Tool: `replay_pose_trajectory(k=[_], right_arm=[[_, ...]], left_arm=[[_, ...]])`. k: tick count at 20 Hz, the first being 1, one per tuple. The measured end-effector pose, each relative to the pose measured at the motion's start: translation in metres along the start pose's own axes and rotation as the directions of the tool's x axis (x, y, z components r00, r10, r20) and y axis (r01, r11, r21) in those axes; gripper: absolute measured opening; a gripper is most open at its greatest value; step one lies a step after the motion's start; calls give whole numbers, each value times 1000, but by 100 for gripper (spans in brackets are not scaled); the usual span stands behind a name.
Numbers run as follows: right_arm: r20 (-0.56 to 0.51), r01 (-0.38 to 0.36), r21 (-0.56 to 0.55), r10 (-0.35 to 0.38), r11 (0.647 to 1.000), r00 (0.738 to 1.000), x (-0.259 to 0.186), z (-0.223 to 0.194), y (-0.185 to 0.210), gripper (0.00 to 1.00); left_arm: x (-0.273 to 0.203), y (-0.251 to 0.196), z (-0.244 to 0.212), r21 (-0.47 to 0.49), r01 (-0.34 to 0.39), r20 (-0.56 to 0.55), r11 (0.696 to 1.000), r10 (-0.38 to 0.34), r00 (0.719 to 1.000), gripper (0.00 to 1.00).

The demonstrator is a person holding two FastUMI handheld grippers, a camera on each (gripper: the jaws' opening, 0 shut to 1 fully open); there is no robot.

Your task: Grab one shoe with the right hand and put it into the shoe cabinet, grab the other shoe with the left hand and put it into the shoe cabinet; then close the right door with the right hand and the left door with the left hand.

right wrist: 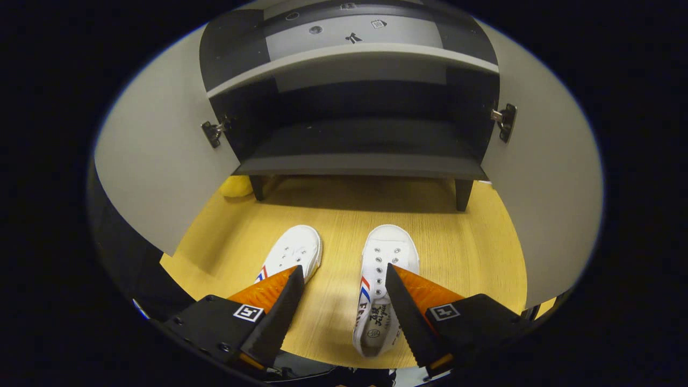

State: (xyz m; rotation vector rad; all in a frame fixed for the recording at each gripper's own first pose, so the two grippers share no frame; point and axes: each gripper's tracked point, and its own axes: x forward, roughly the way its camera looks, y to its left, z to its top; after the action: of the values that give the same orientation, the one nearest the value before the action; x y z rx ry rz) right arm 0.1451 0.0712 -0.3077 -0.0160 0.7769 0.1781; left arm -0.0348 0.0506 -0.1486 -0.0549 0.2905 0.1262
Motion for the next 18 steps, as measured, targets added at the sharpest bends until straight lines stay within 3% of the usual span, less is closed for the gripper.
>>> replay_pose_trajectory(k=[7,8,9,11,12,13,15,17,18], right_arm=[[-124,80,-22,-82,997,989,46,-48,-9,95],[-137,98,-30,-101,995,985,51,-53,-11,89],[-138,118,-56,-125,991,982,58,-57,-16,94],[-119,173,-104,-185,979,975,59,-57,-22,82],[-109,189,-123,-203,974,973,58,-56,-22,67],[-103,240,-163,-258,957,961,60,-55,-32,60],[-100,250,-179,-270,952,958,55,-56,-32,31],[-92,227,-175,-245,958,965,61,-55,-31,31],[-89,205,-181,-224,962,971,62,-56,-31,17]], left_arm=[[14,14,-33,-104,-27,-84,994,19,996,95],[12,15,-33,-107,-28,-82,994,19,996,95],[12,16,-31,-106,-29,-79,994,21,997,95],[11,17,-29,-98,-32,-78,995,24,997,95],[11,17,-28,-96,-31,-77,995,24,997,95],[12,17,-27,-96,-29,-78,995,22,997,95],[12,16,-27,-94,-22,-75,995,14,997,94],[12,15,-27,-72,-17,-69,997,12,998,95],[12,12,-27,-51,-18,-66,999,15,998,95]])
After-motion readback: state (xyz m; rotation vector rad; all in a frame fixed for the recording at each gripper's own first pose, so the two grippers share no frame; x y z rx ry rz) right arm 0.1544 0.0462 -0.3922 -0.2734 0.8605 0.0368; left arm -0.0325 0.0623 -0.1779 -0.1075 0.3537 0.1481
